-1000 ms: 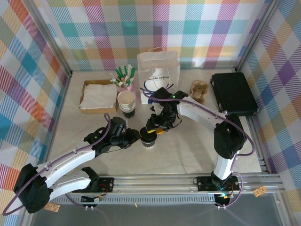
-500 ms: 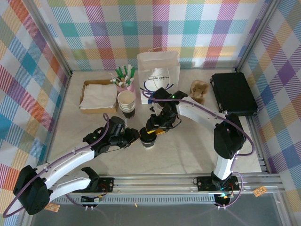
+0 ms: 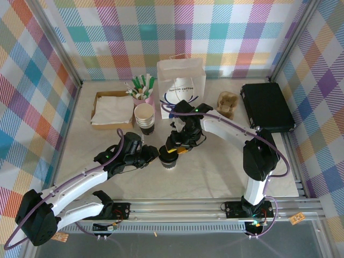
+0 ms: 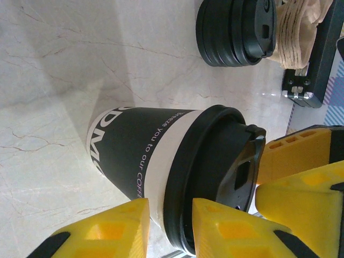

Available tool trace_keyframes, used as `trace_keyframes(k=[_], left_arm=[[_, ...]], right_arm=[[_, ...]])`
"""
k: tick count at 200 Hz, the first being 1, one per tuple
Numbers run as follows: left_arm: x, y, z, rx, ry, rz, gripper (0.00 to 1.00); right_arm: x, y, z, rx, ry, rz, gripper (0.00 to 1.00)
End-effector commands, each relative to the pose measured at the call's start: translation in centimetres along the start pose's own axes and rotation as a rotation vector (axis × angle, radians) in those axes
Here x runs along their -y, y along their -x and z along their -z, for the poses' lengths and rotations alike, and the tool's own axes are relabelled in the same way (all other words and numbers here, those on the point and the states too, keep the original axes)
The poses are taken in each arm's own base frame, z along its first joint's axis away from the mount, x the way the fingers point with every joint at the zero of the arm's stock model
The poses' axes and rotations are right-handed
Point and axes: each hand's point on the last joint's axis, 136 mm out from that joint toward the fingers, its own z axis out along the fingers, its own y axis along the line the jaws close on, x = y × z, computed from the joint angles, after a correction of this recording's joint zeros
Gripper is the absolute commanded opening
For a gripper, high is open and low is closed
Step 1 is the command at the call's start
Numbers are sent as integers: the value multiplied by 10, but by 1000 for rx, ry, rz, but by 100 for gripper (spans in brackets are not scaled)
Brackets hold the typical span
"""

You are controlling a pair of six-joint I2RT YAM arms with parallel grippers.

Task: Pack the takeout coffee

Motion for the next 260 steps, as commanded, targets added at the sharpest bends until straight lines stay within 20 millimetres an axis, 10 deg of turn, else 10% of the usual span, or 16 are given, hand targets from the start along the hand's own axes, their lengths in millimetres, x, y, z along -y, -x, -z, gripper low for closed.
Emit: trace_keyframes(k=[1, 260], left_arm=[[5, 0, -1, -11, -30, -19, 27], [-11, -5, -5, -40, 7, -8, 22]], right_arm=[[-2, -1, -1, -15, -10, -7, 50], [-2, -3, -5, -29, -27, -2, 50]])
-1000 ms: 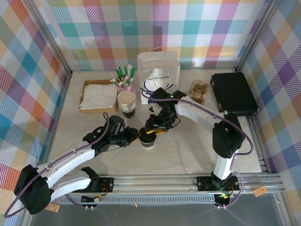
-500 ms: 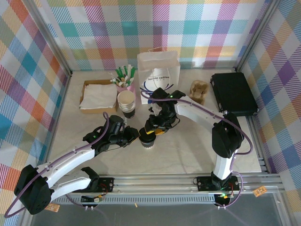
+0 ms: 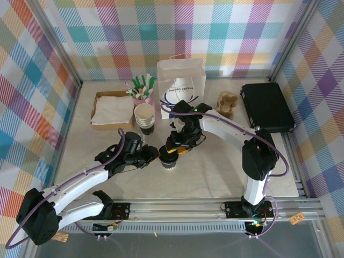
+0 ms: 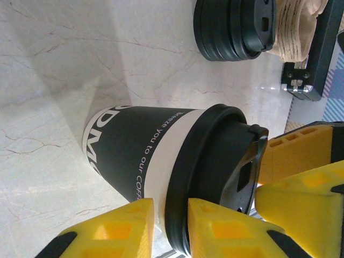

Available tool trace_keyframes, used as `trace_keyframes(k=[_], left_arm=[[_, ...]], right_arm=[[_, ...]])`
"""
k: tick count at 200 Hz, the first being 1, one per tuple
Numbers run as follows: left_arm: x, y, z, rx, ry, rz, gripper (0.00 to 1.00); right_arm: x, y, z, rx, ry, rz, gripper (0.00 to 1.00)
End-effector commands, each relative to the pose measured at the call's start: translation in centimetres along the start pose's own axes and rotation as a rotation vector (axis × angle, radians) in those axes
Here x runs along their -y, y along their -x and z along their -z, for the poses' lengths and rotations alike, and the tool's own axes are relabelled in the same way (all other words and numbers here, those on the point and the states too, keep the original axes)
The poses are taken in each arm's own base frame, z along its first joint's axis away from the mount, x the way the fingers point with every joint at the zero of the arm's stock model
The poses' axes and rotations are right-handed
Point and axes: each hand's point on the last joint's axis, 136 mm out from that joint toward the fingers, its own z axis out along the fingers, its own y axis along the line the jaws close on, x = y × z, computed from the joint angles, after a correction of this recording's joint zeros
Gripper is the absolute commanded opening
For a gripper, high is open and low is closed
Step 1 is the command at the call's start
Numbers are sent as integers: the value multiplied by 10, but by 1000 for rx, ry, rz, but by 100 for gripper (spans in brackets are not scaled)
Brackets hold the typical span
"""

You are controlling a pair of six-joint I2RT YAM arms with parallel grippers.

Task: Pack the takeout coffee

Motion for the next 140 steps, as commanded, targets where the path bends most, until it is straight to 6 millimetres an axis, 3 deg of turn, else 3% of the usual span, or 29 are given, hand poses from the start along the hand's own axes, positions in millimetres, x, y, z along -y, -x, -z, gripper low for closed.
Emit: trace_keyframes(k=[1, 140], left_arm=[[-9, -3, -1, -16, 14, 6, 22], [-31, -10, -4, -14, 35, 43, 20]], right_arm=[[-2, -2, -4, -19, -14, -1, 50], [3, -3, -10, -26, -46, 0, 51]])
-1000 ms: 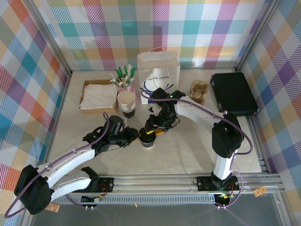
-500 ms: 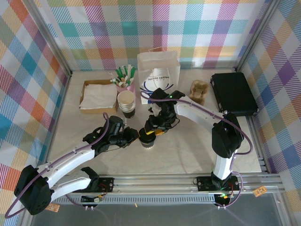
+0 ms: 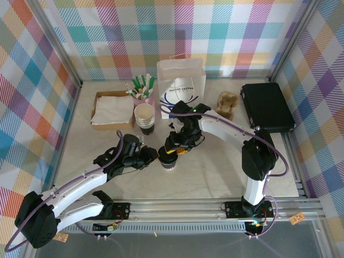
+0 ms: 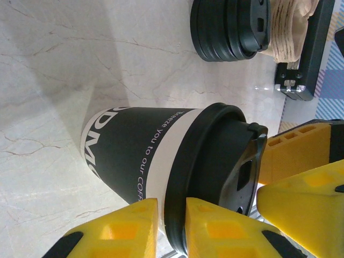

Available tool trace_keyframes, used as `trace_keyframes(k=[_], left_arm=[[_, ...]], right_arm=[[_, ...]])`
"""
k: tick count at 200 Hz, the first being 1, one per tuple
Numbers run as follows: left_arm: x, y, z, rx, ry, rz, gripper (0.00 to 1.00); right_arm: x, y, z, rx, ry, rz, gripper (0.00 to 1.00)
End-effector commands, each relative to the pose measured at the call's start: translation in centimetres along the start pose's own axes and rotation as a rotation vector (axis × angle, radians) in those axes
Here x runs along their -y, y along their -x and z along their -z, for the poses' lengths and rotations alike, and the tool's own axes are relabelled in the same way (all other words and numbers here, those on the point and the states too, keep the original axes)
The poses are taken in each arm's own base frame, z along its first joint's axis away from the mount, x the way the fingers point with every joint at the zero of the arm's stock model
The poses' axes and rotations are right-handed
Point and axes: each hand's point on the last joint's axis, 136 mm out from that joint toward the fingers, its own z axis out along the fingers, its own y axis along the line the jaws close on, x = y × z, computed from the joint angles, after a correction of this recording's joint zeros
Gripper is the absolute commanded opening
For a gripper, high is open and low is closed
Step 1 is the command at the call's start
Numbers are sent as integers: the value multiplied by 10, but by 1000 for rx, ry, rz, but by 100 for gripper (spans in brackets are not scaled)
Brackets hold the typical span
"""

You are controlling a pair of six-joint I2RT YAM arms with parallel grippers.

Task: Pack the takeout coffee

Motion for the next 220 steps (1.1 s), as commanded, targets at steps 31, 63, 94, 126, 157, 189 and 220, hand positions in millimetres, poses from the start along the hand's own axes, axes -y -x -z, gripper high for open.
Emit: trace_keyframes(k=[31, 63, 94, 126, 157, 189, 220], left_arm=[[-33, -11, -7, -36, 76, 57, 19], [-36, -14, -7, -46, 81, 60, 17], [-41, -14, -7, -42, 87, 64, 17], [-47, -15, -7, -39, 96, 73, 17], [-54, -18, -7, -41, 111, 79, 17], [-62, -20, -8, -45, 123, 83, 17], [-68, -23, -10, -56, 139, 81, 17]], right_arm=[[6, -3, -10, -31, -43, -11, 51], [6, -4, -11, -34, -52, -8, 51], [6, -6, -11, -37, -61, -1, 51], [8, -6, -14, -39, -82, 9, 51], [9, -6, -15, -40, -109, 23, 51], [9, -7, -17, -45, -127, 36, 51], [10, -8, -18, -48, -150, 48, 51]])
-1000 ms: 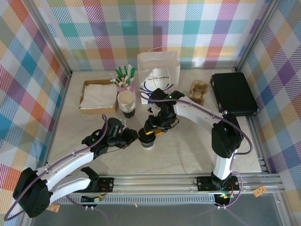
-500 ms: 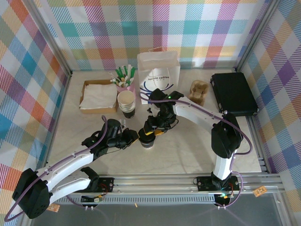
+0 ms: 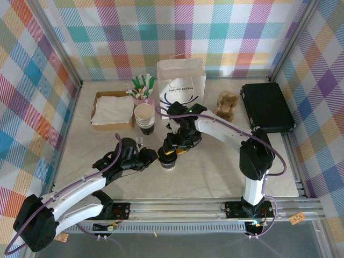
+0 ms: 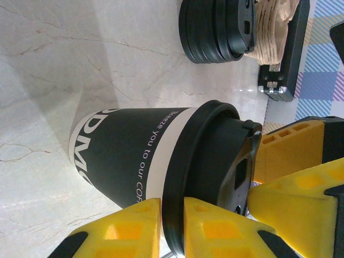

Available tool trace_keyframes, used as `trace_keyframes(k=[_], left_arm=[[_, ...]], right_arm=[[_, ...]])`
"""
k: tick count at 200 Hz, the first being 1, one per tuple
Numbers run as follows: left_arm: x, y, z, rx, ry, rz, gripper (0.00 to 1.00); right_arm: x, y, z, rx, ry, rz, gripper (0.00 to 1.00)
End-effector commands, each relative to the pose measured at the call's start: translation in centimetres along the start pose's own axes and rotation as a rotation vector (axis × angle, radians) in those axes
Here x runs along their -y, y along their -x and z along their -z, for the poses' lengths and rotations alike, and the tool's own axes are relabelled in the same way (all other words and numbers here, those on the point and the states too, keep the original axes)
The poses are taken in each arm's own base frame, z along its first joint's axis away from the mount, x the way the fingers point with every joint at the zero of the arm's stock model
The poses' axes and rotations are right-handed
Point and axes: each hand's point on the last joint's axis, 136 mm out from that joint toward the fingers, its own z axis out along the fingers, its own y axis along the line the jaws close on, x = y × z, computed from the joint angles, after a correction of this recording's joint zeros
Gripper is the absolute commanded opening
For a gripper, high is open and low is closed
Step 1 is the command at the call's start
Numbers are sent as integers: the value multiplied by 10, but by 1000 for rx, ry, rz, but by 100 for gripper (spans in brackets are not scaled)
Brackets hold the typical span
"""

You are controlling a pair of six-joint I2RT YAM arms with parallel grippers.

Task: Pack the takeout coffee

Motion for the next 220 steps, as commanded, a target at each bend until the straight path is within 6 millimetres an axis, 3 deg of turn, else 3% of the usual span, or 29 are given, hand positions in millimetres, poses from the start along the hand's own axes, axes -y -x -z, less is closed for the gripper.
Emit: trace_keyframes(k=[1, 94, 163, 220], left_arm=[[-64, -20, -2, -66, 207, 71, 17], [-78, -28, -5, -89, 233, 81, 16], [-38, -9, 8, -21, 144, 7, 20], [-29, -9, 5, -51, 142, -3, 23]], right_arm=[[11, -9, -15, -59, -69, 8, 51], [9, -15, -17, -57, -146, 72, 52], [-6, -3, 2, 29, -132, 111, 53], [-9, 0, 9, 66, -131, 114, 54]])
